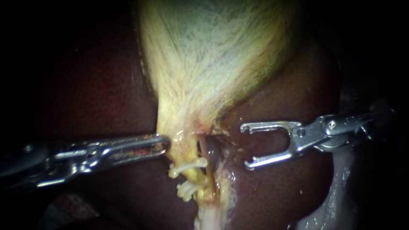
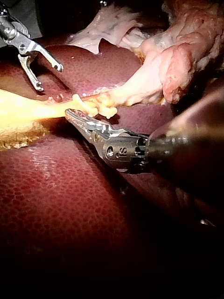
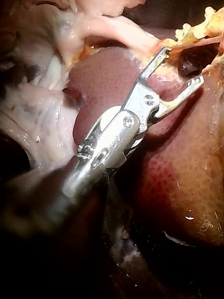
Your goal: Going back third clip left tube
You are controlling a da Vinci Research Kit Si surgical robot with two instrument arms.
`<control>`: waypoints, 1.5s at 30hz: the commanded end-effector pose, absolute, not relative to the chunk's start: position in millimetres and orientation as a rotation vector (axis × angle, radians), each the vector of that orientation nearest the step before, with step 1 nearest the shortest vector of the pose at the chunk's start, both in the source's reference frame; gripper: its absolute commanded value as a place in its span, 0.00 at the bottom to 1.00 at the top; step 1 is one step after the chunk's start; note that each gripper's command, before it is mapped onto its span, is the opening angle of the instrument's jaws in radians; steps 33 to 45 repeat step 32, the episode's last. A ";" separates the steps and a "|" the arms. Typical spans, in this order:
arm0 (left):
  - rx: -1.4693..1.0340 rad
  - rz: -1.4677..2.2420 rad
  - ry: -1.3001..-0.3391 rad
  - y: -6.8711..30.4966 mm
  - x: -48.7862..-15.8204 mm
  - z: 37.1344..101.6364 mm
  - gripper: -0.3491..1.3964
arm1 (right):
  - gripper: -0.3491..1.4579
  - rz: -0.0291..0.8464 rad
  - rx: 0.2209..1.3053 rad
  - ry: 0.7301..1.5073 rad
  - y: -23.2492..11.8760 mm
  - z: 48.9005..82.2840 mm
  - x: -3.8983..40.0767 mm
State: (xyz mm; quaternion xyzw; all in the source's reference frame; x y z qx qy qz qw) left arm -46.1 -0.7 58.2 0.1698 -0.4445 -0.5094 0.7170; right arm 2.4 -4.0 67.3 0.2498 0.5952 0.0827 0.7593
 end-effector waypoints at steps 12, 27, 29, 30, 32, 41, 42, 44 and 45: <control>0.362 -1.125 -0.941 -0.7 -48.6 61.4 0.00 | 0.50 0.181 0.544 1.295 -4.3 67.1 2.4; 0.371 -1.118 -0.938 -1.0 -49.1 61.5 0.00 | 0.51 0.181 0.544 1.295 -4.4 67.0 2.4; 0.371 -1.118 -0.938 -1.0 -49.0 61.5 0.00 | 0.51 0.181 0.543 1.295 -4.4 67.0 2.4; 0.372 -1.118 -0.938 -0.9 -49.0 61.5 0.00 | 0.52 0.181 0.543 1.295 -4.4 67.0 2.4; 0.372 -1.118 -0.938 -0.9 -49.0 61.4 0.00 | 0.52 0.182 0.543 1.295 -4.4 66.9 2.4; 0.372 -1.118 -0.938 -0.9 -49.0 61.4 0.00 | 0.52 0.182 0.543 1.295 -4.4 66.9 2.4; 0.372 -1.118 -0.938 -0.9 -49.0 61.4 0.00 | 0.52 0.182 0.543 1.295 -4.4 66.9 2.4; 0.372 -1.118 -0.938 -0.9 -49.0 61.4 0.00 | 0.52 0.182 0.543 1.295 -4.4 66.9 2.4; 0.372 -1.118 -0.938 -0.9 -49.0 61.4 0.00 | 0.52 0.182 0.543 1.295 -4.4 66.9 2.4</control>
